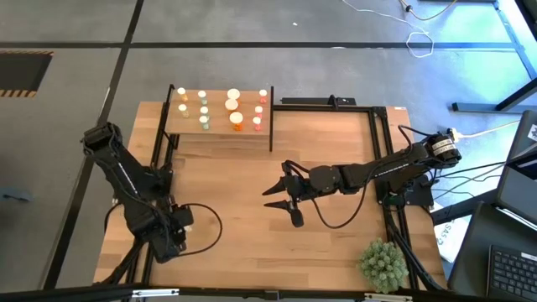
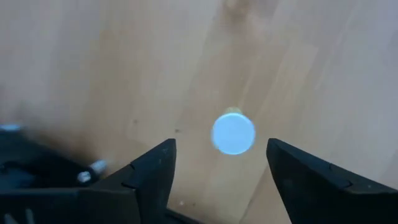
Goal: Pick and place medicine bottles onto shelf by color
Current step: Put the yellow pill on the shelf aligned with the yellow pill on the shelf
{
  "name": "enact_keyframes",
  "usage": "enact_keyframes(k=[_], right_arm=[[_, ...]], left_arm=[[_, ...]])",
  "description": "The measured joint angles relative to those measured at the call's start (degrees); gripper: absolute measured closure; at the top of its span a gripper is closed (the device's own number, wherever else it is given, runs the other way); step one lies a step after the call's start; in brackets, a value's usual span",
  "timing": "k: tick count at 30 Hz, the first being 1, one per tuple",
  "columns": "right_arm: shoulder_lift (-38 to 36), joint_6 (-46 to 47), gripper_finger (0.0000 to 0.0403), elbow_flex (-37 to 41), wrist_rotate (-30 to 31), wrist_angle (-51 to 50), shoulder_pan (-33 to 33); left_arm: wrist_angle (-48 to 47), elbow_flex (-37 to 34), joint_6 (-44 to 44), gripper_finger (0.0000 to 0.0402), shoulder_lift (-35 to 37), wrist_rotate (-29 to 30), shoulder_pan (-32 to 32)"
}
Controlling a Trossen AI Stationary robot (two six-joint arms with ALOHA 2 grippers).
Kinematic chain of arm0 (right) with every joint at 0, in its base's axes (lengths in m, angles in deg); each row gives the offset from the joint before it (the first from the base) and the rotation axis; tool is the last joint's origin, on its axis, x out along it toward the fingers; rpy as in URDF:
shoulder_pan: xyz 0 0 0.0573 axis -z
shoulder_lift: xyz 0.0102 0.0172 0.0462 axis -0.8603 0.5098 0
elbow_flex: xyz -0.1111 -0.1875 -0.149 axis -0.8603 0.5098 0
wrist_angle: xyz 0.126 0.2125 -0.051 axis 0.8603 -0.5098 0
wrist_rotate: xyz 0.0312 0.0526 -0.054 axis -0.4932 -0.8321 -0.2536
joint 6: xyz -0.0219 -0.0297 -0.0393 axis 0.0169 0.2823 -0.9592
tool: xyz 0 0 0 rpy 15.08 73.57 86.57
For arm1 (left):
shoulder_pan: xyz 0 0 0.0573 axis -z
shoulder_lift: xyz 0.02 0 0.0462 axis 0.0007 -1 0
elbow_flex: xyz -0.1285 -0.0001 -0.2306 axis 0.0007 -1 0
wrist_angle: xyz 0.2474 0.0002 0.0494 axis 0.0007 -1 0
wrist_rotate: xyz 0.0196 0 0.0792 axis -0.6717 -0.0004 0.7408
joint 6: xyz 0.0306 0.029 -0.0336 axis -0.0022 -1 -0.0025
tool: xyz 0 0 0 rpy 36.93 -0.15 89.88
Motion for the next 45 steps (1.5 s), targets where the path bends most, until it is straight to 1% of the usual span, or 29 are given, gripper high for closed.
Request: enact_keyframes(k=[7, 12, 17, 24, 29, 32, 38, 41, 45], right_arm=[[0.0, 0.0, 0.0247, 0.0, 0.0, 0.0, 0.0], [0.0, 0.0, 0.0247, 0.0, 0.0, 0.0, 0.0], [0.0, 0.0, 0.0247, 0.0, 0.0, 0.0, 0.0], [0.0, 0.1, 0.0247, 0.0, 0.0, 0.0, 0.0], [0.0, 0.0, 0.0247, 0.0, 0.0, 0.0, 0.0], [0.0, 0.0, 0.0247, 0.0, 0.0, 0.0, 0.0], [0.0, 0.0, 0.0247, 0.0, 0.0, 0.0, 0.0], [0.0, 0.1, 0.0247, 0.0, 0.0, 0.0, 0.0], [0.0, 0.1, 0.0247, 0.0, 0.0, 0.0, 0.0]], left_arm=[[5.0, -3.6, 0.0, 0.0155, 0.0, -0.6, 1.1], [5.9, -5.3, -0.3, 0.0155, 0.0, 0.2, 1.6], [9.2, -6.9, -2.3, 0.0155, 0.0, 1.6, 1.6], [10.2, -7.5, -3.1, 0.0155, 0.0, 2.4, 1.6], [11.3, -7.5, -1.8, 0.0155, 0.0, 2.1, 1.6], [11.1, -7.5, -3.4, 0.0155, 0.0, 2.2, 1.6], [11.1, -7.5, -3.5, 0.0155, 0.0, 2.2, 1.6], [11.0, -7.5, -3.5, 0.0162, 0.0, 2.2, 1.6], [11.0, -7.5, -3.7, 0.0183, 0.0, 2.1, 1.6]])
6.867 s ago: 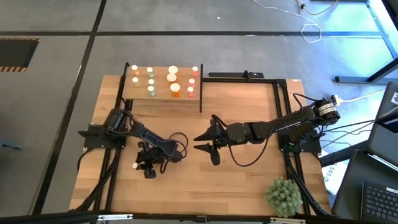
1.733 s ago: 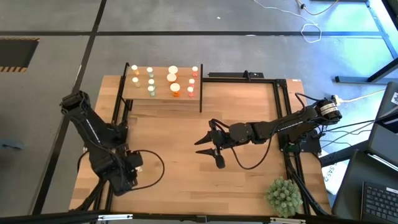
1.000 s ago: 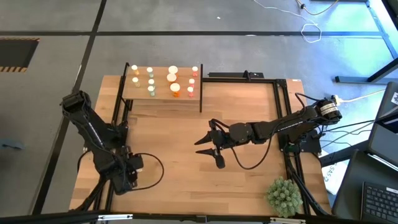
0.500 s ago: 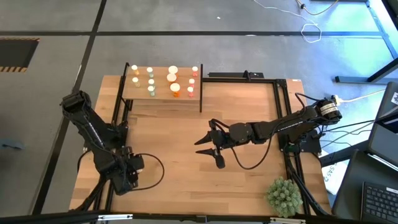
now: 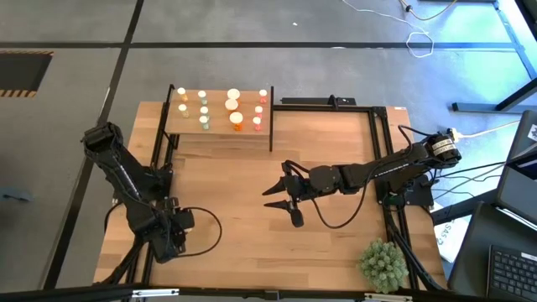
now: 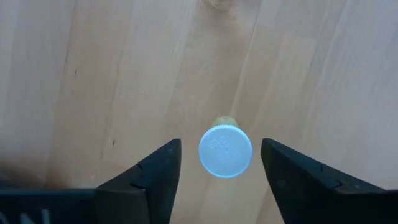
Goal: Pick and place medicine bottles onto shelf by color
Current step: Put the yellow pill on the shelf aligned with the yellow pill on the shelf
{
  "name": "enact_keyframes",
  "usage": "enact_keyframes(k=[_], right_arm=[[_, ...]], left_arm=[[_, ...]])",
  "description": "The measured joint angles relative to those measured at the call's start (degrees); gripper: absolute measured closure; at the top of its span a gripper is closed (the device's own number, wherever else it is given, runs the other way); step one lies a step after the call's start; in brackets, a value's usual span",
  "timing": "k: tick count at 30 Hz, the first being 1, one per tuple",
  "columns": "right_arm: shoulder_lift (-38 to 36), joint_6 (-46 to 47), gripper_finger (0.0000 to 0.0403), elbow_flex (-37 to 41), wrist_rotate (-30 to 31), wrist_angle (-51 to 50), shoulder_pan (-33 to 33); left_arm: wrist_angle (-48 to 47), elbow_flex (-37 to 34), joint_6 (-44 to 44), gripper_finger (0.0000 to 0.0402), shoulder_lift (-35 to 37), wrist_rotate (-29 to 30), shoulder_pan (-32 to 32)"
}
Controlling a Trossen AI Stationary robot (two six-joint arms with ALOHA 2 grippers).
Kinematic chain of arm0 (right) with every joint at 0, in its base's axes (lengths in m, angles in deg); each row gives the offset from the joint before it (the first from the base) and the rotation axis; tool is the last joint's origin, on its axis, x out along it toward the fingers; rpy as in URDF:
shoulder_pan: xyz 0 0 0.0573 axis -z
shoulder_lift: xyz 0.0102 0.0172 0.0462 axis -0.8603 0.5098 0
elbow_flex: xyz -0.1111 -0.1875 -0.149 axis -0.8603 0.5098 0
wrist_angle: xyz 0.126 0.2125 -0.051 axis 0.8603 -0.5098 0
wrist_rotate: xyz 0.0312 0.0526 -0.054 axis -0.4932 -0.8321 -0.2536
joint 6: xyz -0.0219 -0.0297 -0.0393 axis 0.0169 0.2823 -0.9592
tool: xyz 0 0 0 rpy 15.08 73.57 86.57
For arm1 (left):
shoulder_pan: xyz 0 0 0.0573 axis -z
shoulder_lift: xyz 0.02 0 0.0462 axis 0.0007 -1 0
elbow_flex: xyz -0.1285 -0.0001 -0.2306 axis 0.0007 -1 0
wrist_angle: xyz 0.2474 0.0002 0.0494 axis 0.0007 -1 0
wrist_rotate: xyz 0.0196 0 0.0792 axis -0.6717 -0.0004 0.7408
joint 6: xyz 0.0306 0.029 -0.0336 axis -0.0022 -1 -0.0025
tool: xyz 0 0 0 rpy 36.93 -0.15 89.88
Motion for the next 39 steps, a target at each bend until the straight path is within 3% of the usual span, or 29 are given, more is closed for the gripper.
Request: enact_keyframes(k=[7, 22, 33, 39], right_arm=[[0.0, -0.1, 0.0247, 0.0, 0.0, 0.0, 0.0], [0.0, 0.0, 0.0247, 0.0, 0.0, 0.0, 0.0], [0.0, -0.1, 0.0247, 0.0, 0.0, 0.0, 0.0], [0.0, -0.1, 0.0247, 0.0, 0.0, 0.0, 0.0]], left_arm=[[1.3, -1.5, 0.2, 0.0214, 0.0, -1.7, 0.0], [3.9, -2.0, 0.2, 0.0239, 0.0, -1.8, 0.0], [3.9, -2.0, 0.2, 0.0296, 0.0, -1.8, 0.0], [3.9, -2.0, 0.1, 0.0306, 0.0, -1.8, 0.0]])
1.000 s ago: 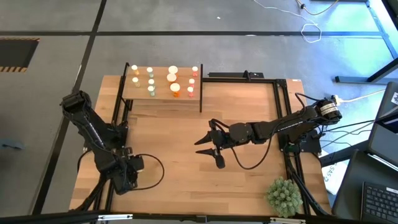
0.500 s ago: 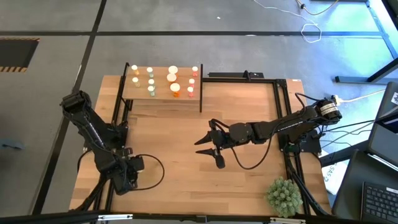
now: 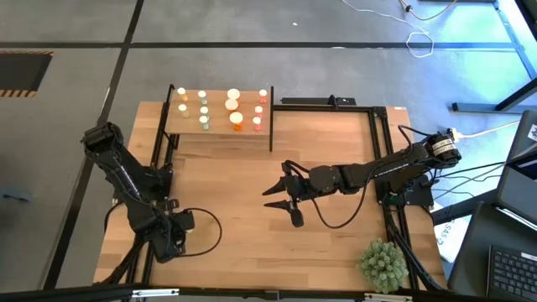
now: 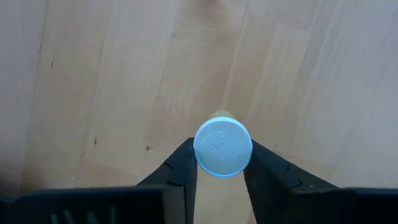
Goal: Pick and place medicine bottles onto shelf by color
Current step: Put the yellow pill on the shelf aligned with the yellow pill on the shelf
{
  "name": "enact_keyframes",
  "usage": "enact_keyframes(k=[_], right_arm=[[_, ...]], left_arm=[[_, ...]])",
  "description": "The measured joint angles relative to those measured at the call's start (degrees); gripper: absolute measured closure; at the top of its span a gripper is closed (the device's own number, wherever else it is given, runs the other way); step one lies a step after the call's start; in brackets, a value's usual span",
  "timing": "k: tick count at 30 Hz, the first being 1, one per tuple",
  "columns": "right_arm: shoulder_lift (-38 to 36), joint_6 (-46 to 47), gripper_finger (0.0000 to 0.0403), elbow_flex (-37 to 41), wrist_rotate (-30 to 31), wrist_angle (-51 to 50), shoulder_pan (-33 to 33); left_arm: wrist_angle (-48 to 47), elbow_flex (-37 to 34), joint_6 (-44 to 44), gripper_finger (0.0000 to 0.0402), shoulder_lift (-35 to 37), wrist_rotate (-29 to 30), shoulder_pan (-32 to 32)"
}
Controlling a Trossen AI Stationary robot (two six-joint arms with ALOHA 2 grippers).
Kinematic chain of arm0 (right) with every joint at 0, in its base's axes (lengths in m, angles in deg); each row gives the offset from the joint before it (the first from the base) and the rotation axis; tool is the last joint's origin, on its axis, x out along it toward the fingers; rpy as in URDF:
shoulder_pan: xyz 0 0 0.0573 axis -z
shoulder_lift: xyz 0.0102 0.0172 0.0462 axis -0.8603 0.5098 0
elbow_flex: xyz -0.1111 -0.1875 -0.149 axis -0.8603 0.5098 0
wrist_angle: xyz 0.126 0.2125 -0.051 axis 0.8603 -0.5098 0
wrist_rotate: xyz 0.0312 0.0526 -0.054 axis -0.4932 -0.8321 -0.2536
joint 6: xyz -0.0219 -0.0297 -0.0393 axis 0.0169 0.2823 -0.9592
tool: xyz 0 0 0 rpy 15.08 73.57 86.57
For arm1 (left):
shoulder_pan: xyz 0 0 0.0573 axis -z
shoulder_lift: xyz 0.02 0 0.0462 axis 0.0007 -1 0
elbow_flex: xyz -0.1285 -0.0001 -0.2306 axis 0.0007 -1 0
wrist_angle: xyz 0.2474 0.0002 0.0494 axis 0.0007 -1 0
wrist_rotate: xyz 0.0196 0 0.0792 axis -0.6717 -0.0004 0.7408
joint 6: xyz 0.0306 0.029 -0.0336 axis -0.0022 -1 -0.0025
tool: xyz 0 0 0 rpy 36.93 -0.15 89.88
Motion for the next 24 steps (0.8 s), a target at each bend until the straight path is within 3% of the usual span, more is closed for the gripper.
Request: enact_keyframes(k=[14, 24], right_arm=[[0.0, 0.1, 0.0247, 0.0, 0.0, 0.0, 0.0], [0.0, 0.1, 0.0247, 0.0, 0.0, 0.0, 0.0]], left_arm=[[-0.4, 2.7, -0.4, 0.0308, 0.0, -1.3, 0.0], [-3.1, 10.2, 0.6, 0.0309, 0.0, 0.2, -2.5]])
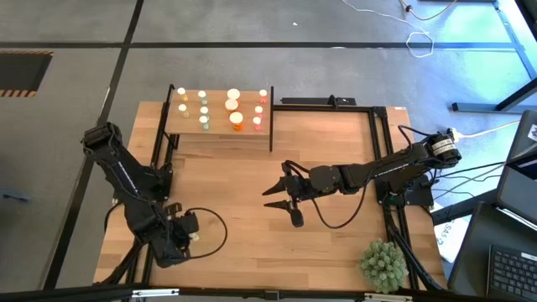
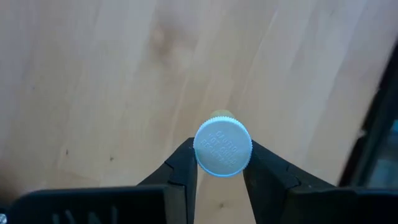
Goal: Pick and place medicine bottles onto shelf by color
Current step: Put the yellow pill on the shelf aligned with the yellow pill on the shelf
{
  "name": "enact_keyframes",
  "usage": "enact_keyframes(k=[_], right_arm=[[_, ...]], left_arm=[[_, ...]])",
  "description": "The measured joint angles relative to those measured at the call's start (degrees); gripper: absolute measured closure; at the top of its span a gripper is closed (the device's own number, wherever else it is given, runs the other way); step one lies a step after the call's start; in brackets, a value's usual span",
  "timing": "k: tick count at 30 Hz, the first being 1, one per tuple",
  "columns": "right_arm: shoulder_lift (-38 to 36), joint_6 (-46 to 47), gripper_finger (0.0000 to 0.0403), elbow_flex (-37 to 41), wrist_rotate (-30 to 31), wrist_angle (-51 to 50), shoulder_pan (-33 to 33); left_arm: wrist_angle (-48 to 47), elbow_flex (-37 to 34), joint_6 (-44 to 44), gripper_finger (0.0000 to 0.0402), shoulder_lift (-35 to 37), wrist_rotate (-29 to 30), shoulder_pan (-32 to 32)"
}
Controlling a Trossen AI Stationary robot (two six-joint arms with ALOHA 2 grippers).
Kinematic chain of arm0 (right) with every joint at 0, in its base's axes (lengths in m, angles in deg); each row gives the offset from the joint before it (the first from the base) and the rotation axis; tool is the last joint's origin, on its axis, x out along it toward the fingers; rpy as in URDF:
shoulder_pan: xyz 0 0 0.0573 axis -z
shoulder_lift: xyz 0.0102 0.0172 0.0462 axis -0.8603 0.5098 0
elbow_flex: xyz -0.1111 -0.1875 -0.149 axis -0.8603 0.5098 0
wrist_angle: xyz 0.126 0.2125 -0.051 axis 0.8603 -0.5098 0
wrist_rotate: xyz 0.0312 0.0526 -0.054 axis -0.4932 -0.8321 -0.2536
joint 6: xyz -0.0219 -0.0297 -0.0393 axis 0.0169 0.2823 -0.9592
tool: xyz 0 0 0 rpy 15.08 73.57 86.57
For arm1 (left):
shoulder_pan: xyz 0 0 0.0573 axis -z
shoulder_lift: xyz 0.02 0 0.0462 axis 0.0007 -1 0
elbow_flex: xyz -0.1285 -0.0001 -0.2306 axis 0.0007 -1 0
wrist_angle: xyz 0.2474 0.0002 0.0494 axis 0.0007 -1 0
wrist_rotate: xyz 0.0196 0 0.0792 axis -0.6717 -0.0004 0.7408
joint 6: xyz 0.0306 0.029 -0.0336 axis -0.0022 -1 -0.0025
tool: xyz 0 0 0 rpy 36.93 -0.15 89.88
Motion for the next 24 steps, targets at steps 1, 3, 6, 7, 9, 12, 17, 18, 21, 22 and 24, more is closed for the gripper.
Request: enact_keyframes(k=[1, 3, 6, 7, 9, 12, 17, 18, 21, 22, 24], right_arm=[[0.0, -0.1, 0.0247, 0.0, 0.0, 0.0, 0.0], [0.0, 0.0, 0.0247, 0.0, 0.0, 0.0, 0.0], [0.0, 0.0, 0.0247, 0.0, 0.0, 0.0, 0.0], [0.0, 0.0, 0.0247, 0.0, 0.0, 0.0, 0.0], [0.0, 0.0, 0.0247, 0.0, 0.0, 0.0, 0.0], [0.0, 0.2, 0.0247, 0.0, 0.0, 0.1, 0.0], [0.0, 0.0, 0.0247, 0.0, 0.0, 1.0, 0.0], [0.0, -0.2, 0.0247, 0.0, 0.0, 1.0, 0.0], [0.0, -0.1, 0.0247, 0.0, 0.9, 1.0, 0.0], [0.0, 0.0, 0.0247, 0.0, 2.4, 1.0, 0.0], [0.0, 0.0, 0.0247, 0.0, 6.7, 1.0, -0.1]], left_arm=[[-0.6, 0.9, 0.0, 0.0309, 0.0, 0.5, -0.4], [-2.2, 2.5, 0.0, 0.0309, 0.0, 1.3, -1.2], [-4.4, 5.0, 0.0, 0.0309, 0.0, 1.8, -2.7], [-5.4, 5.8, 0.0, 0.0309, 0.0, 1.8, -3.2], [-7.1, 7.4, 0.0, 0.0309, 0.0, 1.8, -4.1], [-9.6, 9.8, 0.0, 0.0309, 0.0, 2.2, -5.5], [-14.7, 14.2, 0.1, 0.0309, 0.0, 4.3, -8.1], [-16.1, 15.1, 0.1, 0.0309, 0.0, 4.7, -8.6], [-19.7, 17.8, 0.0, 0.0309, 0.0, 7.1, -10.1], [-21.0, 18.5, 0.0, 0.0309, 0.0, 7.8, -10.5], [-23.4, 20.0, 0.0, 0.0309, 0.0, 8.1, -11.5]])
